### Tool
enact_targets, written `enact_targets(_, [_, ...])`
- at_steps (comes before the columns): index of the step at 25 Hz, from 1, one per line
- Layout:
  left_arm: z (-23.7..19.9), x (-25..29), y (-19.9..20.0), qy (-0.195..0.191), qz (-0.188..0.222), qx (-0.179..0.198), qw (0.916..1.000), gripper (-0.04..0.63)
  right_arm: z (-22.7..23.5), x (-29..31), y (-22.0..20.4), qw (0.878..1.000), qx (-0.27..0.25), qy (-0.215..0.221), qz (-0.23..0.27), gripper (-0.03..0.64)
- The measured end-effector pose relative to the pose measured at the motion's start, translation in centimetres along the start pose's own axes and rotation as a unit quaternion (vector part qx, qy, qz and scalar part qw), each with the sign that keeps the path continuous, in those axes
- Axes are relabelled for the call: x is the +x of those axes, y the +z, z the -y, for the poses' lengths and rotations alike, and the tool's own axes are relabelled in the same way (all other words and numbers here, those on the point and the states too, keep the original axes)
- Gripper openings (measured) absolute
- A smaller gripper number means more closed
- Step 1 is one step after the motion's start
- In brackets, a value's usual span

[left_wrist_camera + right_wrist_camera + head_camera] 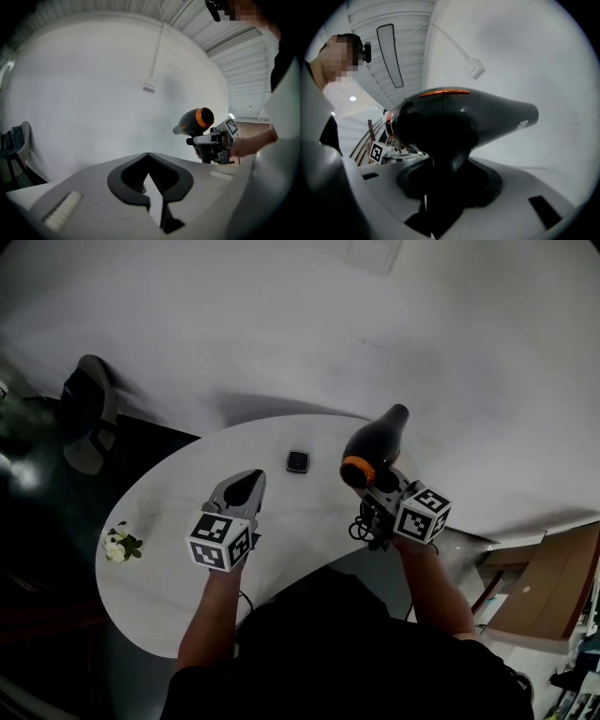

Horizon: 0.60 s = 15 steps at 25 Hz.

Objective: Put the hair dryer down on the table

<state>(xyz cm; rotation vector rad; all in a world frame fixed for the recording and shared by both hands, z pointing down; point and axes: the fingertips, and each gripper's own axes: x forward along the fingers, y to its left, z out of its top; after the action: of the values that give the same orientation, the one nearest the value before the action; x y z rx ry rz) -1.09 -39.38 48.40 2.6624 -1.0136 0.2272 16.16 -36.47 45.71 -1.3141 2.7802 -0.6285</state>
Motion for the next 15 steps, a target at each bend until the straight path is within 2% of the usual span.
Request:
enact_targets(7, [-0.8,2.2,-1.8,0.015,-0.018,-0.028,0.9993,0.009,4.4,6.3,-3.3,0.997,0.011,0.014,-0.075,0.169])
enact_targets(15, [-2.4,3.0,-3.1,0.035,-0.036,-0.048,0.9976,0.009,12.3,8.9,-9.5,0.984,0.062,-0.053,-0.156,0.169])
